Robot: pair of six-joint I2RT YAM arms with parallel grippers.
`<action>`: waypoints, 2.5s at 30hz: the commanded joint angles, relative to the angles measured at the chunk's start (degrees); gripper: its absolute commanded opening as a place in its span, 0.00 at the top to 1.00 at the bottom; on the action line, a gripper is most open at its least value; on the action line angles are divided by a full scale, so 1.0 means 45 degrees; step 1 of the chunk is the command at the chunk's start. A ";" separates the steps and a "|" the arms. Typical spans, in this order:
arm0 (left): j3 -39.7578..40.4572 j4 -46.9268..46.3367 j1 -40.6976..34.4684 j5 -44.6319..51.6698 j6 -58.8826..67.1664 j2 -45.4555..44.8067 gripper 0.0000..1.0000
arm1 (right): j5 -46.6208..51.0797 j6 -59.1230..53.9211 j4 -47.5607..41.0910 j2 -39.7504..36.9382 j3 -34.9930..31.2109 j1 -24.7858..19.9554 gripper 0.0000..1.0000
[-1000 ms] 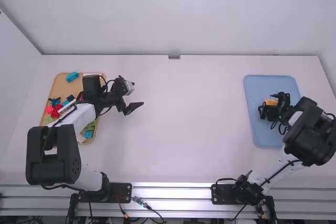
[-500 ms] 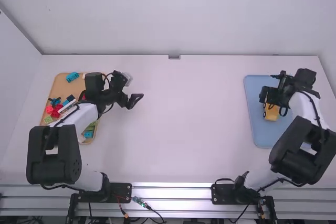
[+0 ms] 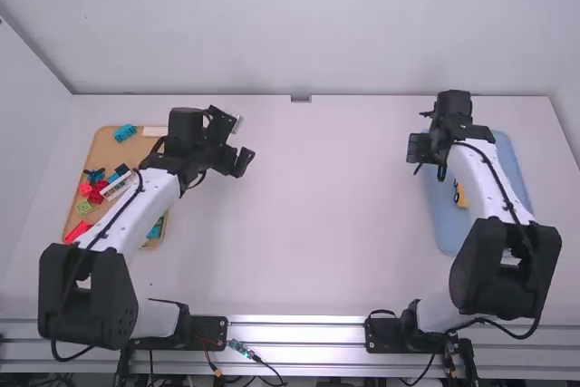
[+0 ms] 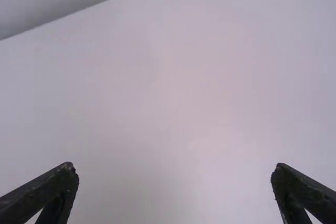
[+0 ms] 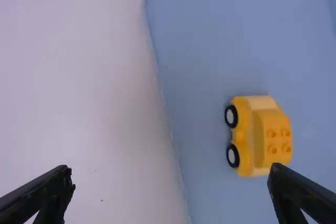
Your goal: Assemble lego blocks to make yellow taxi
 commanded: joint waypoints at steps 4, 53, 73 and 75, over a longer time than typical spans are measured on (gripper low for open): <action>-0.0700 0.0602 0.0772 -0.1185 -0.0860 -0.0976 0.08 | -0.0132 -0.0007 0.0591 -0.1157 -0.0457 0.0598 0.08; -1.2592 0.2494 0.1027 -0.3723 -0.3106 -1.3469 1.00 | -0.2752 -0.0007 0.7847 -1.3716 -1.3016 0.1076 1.00; -1.2592 0.2494 0.1027 -0.3723 -0.3106 -1.7159 1.00 | -0.2752 -0.0007 0.7847 -1.7951 -1.6089 0.1076 1.00; -1.2592 0.2494 0.1027 -0.3723 -0.3106 -1.7391 1.00 | -0.2752 -0.0007 0.7847 -1.8226 -1.6089 0.1076 1.00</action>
